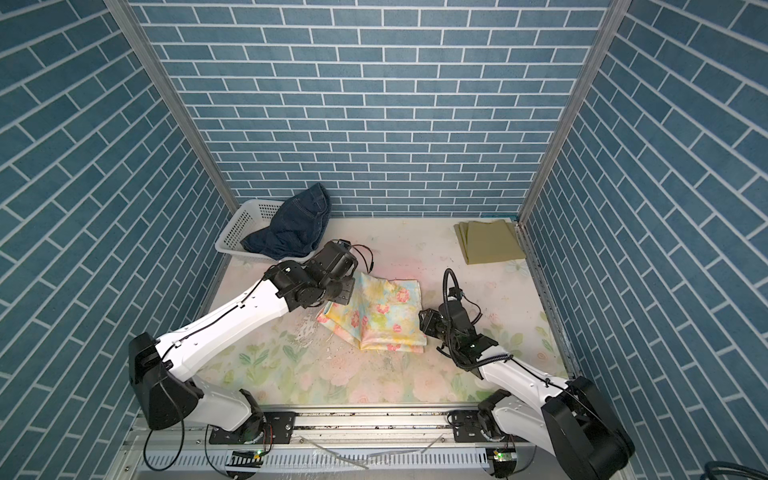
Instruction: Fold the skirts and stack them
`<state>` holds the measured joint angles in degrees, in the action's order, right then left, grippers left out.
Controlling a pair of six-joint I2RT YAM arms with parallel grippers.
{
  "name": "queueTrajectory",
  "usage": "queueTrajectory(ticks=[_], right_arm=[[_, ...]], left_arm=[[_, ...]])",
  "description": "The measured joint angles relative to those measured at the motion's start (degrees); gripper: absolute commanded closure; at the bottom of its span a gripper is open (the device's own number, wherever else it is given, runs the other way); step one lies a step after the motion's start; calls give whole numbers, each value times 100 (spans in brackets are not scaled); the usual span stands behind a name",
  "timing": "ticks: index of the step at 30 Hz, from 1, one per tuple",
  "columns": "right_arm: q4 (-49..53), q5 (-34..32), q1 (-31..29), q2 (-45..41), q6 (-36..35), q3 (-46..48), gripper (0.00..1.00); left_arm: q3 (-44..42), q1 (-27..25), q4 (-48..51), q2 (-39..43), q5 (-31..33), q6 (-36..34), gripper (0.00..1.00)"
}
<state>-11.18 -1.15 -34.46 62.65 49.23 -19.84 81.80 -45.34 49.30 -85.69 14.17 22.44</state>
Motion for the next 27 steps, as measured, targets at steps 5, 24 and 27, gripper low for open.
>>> queueTrajectory(ticks=[5,24,27], right_arm=[[28,-7,0,-68,13,20,46],[105,-173,0,-229,199,415,47],[157,-212,0,-361,197,459,46]], left_arm=[[387,-76,0,-761,-96,-138,100],[776,-876,-1753,-2750,-1974,741,39],[723,-874,-2004,-2817,-2197,863,25]])
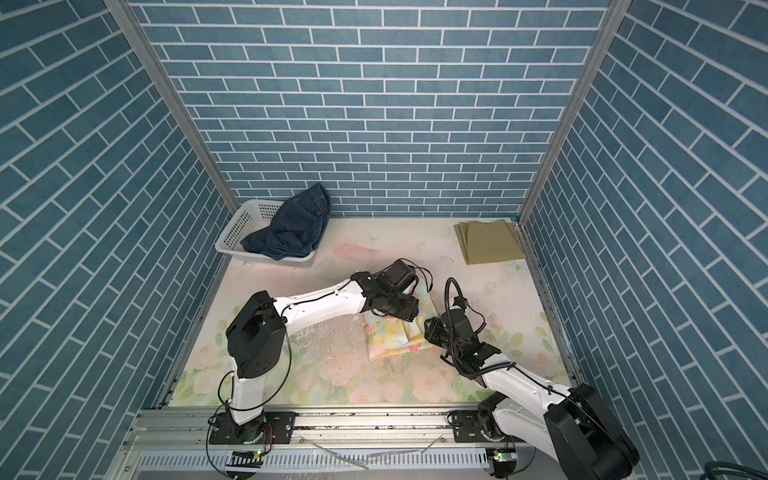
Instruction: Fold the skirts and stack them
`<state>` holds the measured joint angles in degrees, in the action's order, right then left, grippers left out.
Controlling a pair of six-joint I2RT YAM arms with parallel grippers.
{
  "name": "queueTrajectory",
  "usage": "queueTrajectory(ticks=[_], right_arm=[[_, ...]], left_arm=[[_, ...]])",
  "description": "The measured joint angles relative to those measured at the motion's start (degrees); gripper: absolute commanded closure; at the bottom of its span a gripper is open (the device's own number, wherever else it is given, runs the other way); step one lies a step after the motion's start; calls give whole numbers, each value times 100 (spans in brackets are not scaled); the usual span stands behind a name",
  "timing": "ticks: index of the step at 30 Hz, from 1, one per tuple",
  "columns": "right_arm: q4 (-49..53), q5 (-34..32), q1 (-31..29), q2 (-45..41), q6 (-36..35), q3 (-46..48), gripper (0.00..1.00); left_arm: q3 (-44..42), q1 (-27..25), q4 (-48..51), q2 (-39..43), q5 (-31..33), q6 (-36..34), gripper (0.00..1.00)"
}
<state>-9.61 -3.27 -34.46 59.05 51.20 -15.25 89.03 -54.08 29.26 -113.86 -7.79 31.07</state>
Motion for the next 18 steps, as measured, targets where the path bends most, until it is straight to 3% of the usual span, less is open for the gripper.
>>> queueTrajectory(ticks=[5,10,18], right_arm=[[208,-109,2,-525,-13,87,45],[400,-109,2,-870,-232,92,40],[474,391,0,-310,-944,-116,34]], left_arm=[[-22,39,-214,74,-157,11,20],[-365,256,-365,662,-260,-76,19],[-378,632,-44,1270,-103,-970,25]])
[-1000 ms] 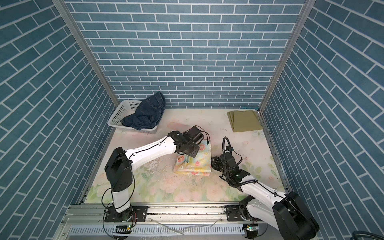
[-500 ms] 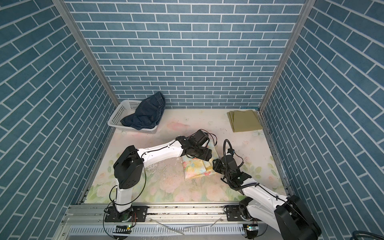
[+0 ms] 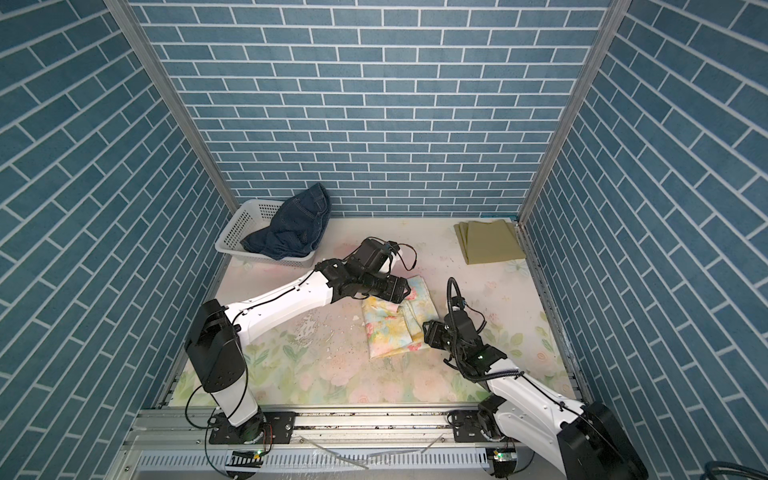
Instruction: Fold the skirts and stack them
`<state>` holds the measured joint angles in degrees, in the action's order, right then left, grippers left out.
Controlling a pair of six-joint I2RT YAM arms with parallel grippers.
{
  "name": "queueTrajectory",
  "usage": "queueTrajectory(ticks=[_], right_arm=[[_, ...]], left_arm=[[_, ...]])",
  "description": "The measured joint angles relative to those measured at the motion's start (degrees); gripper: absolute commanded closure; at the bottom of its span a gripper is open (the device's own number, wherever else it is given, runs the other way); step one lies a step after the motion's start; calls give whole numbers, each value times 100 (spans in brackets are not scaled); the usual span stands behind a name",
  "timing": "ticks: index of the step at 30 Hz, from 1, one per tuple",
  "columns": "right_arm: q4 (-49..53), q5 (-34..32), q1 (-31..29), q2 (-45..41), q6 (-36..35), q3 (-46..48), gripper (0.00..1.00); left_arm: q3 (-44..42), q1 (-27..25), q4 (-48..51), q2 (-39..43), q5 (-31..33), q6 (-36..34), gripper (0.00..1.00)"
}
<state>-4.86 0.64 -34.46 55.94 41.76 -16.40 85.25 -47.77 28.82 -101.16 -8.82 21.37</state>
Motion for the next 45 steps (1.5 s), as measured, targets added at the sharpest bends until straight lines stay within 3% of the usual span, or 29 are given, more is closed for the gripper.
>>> queueTrajectory(ticks=[6,15,24,33,45], right_arm=[[-280,466,-7,597,-186,-127,33],[-435,656,-33,901,-326,-170,32],[-409,474,-37,516,-330,-170,32],[-402,256,-37,109,-595,-164,29],[-323,-131,-37,-557,-925,-122,29]], left_arm=[[-127,111,382,-133,214,-835,32],[-951,179,85,-160,118,-1923,31],[-1637,179,-922,-160,-415,-2765,28],[-1744,179,-1576,-94,-605,-3823,27],[-1414,179,-1255,-149,-654,-5027,29]])
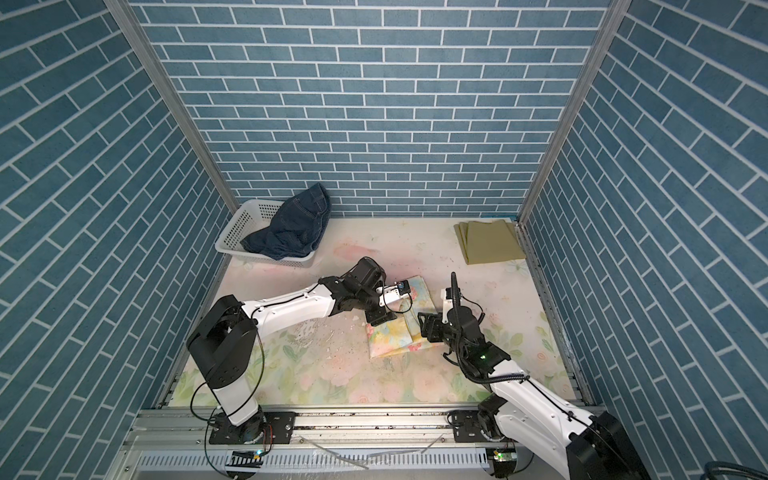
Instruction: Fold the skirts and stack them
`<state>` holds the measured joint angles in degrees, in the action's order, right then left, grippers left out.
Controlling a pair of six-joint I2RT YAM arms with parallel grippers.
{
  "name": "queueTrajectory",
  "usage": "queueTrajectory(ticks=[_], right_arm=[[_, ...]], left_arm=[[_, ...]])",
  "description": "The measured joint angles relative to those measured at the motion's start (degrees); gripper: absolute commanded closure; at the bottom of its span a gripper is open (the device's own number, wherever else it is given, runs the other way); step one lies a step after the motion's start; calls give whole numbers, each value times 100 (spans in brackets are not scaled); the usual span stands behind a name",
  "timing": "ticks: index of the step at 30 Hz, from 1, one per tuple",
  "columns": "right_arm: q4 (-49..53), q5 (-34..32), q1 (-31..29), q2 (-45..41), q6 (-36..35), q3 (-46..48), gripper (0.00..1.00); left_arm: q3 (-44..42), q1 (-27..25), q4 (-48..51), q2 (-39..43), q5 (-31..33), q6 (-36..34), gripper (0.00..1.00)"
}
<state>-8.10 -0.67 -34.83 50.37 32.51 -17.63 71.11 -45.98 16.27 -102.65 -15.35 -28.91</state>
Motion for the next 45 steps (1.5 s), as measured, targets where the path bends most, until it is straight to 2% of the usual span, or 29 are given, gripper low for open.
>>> queueTrajectory(ticks=[3,13,14,20,24,38,41,45], right_arm=[[4,-76,0,-48,-4,33,29],[-4,-264,0,-306,-146,186,29],[-7,-282,0,-308,-151,197,29],[-9,-367,0,-304,-186,262,29],[-87,-387,0,-212,-295,269,30],[-1091,229,-22,1034,-387,271,33],[-1172,289,-33,1047,-385,271,33],[-1167,286,-37,791,-382,271,33]], left_arm=[[151,0,13,-155,-22,-144,33],[516,4,278,-715,-35,-568,33],[560,4,306,-756,-31,-608,36],[850,33,302,-1145,-13,-737,85],[870,87,238,-1165,-74,-673,100],[807,601,-2,-413,-1165,-341,100],[474,791,-262,-212,-1458,-195,100],[-374,1191,-872,280,-1851,173,100]])
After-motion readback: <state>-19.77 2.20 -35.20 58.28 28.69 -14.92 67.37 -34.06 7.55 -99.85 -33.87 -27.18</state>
